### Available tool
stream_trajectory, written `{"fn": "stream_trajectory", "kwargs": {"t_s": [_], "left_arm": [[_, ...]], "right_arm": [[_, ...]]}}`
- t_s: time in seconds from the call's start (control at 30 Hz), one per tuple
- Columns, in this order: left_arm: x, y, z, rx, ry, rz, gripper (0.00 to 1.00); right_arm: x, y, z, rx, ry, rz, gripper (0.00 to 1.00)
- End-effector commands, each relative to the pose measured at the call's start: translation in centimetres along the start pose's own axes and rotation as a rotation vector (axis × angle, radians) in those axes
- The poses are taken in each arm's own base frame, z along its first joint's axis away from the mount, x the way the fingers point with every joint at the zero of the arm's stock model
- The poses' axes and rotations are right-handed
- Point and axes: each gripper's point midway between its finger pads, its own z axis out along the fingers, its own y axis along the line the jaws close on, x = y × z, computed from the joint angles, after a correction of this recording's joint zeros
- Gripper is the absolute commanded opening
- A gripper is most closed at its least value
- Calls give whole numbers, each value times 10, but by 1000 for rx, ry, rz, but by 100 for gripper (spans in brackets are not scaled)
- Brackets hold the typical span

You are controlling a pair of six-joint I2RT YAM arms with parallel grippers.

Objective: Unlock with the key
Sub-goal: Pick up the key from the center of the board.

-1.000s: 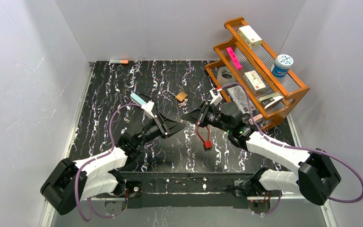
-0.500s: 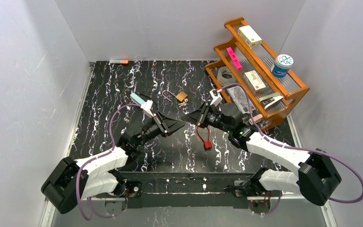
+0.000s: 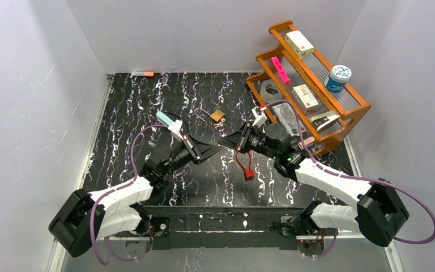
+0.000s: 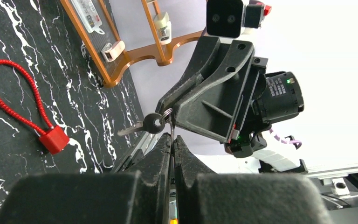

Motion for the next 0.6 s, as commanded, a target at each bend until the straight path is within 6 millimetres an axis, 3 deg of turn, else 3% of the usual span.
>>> {"fn": "stream_trajectory", "kwargs": {"t_s": [0.0, 0.1, 0.17, 0.3, 0.47, 0.57], "left_arm": [[3, -20, -7, 71, 50, 124, 0], [18, 4, -12, -80, 204, 226, 0], [20, 18, -18, -215, 300, 332, 0], [24, 20, -41, -315, 457, 502, 0], [27, 2, -61, -301, 664, 688, 0], [29, -4, -65, -284, 764, 769, 0]], "right_arm": [[-7, 6, -3, 2, 19, -67, 39], [-21, 9, -14, 39, 10, -134, 72], [-29, 15, -24, 25, 7, -174, 80], [-28, 23, -35, -21, 83, -280, 80], [-2, 54, -52, -278, 219, -494, 76], [3, 67, -57, -391, 236, -584, 78]]}}
